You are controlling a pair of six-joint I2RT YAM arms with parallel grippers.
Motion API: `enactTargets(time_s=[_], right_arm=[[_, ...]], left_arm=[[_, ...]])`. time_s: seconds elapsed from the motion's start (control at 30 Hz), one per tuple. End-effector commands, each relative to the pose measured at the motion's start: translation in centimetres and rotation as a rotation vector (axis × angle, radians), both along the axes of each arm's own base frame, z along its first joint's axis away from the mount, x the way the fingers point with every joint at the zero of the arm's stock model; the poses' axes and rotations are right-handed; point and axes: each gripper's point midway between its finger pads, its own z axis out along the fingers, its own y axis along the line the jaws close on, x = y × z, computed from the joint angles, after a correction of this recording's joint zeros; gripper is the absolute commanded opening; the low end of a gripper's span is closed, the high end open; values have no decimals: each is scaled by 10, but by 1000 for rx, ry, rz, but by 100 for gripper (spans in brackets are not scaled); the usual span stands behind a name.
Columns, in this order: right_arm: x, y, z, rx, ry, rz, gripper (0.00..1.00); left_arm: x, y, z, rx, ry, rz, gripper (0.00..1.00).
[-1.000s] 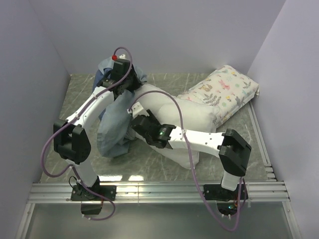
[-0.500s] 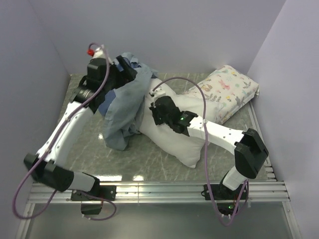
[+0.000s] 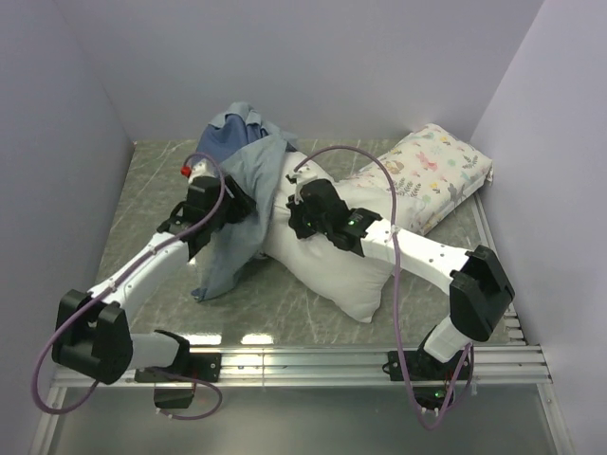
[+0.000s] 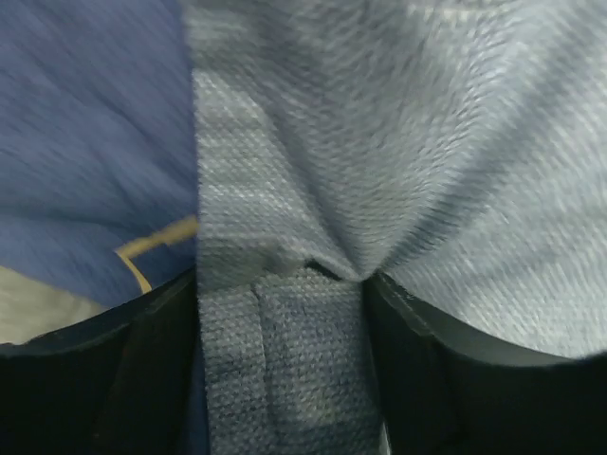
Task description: Remove the pillowcase from the pillow
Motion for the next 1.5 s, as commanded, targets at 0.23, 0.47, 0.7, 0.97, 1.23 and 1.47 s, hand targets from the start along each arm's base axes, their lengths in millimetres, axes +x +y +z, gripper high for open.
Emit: enactTargets(time_s=[0.23, 0.47, 0.7, 0.97, 1.23, 1.47], right_arm=[[-7, 14, 36, 130, 20, 46, 0], [-9, 0, 51, 117, 8, 5, 0], [-14, -27, 91, 108, -66, -55, 0], [-36, -52, 141, 141, -151, -28, 0], [-62, -68, 178, 186, -193, 11, 0], [-76, -81, 209, 240, -236, 18, 0]], left_arm=[[-38, -45, -8, -65, -79, -110, 95], [-3, -5, -19, 118, 29, 133, 27], [19, 47, 18, 111, -10, 321, 0], [39, 117, 43, 81, -35, 515, 0], [63, 162, 25, 69, 30, 615, 0], [73, 197, 7, 42, 84, 676, 0]])
